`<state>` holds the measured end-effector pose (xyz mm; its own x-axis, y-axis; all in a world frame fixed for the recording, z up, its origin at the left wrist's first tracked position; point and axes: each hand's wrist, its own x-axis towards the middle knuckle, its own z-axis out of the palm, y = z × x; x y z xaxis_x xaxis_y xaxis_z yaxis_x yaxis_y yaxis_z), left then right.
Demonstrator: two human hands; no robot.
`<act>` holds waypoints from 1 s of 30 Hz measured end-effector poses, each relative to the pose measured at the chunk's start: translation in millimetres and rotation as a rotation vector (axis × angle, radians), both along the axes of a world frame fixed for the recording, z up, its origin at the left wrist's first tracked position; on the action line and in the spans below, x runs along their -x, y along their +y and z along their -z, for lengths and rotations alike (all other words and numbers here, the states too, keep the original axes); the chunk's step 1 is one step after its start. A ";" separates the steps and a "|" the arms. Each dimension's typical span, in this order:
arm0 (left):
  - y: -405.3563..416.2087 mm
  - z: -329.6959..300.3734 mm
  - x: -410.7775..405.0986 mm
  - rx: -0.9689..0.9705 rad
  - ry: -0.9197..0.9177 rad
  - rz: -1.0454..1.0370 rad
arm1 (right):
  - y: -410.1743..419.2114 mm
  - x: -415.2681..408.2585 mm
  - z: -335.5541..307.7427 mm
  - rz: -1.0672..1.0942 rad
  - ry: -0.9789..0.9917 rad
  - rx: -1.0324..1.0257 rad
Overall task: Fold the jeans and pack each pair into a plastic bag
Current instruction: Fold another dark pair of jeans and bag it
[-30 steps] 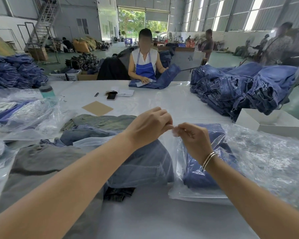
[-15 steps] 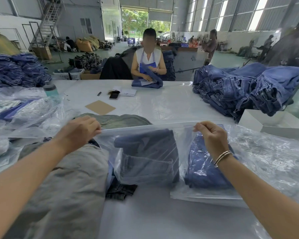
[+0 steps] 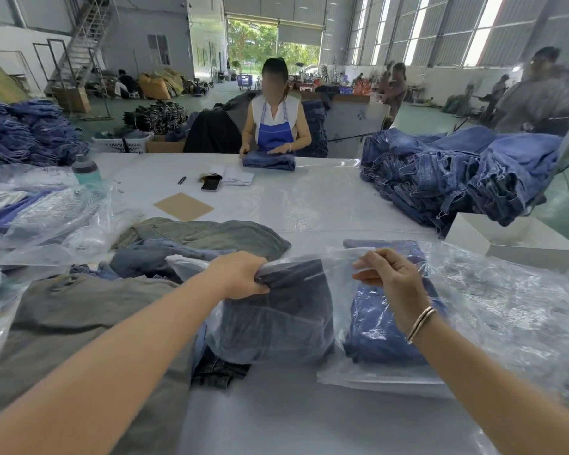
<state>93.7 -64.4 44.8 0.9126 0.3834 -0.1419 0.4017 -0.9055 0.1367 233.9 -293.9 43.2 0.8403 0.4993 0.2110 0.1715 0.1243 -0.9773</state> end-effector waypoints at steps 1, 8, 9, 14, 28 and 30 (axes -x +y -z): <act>-3.1 -0.5 -4.3 -0.029 -0.028 0.022 | -3.5 3.9 7.1 0.049 0.079 -0.039; -36.6 -40.8 -29.8 -0.336 -0.336 0.183 | 14.1 67.1 86.4 -0.324 1.160 0.154; -44.6 -52.9 -31.4 -0.392 -0.418 0.227 | 23.2 67.2 88.0 -0.416 1.202 0.122; -79.6 -105.0 -33.1 -0.597 -0.808 0.413 | 57.0 25.5 32.0 -0.517 1.175 -0.411; -207.7 91.4 -163.6 -0.218 -0.072 0.274 | -70.4 -47.8 121.6 -0.100 0.875 0.345; -219.2 107.7 -167.4 -0.230 -0.087 0.327 | -89.6 -52.3 114.4 -0.189 0.790 0.597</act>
<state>261.1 -283.7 -62.9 0.9965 0.0837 -0.0027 0.0834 -0.9945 -0.0636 286.2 -383.5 -71.2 0.5278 0.4809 -0.7002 -0.5242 -0.4642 -0.7140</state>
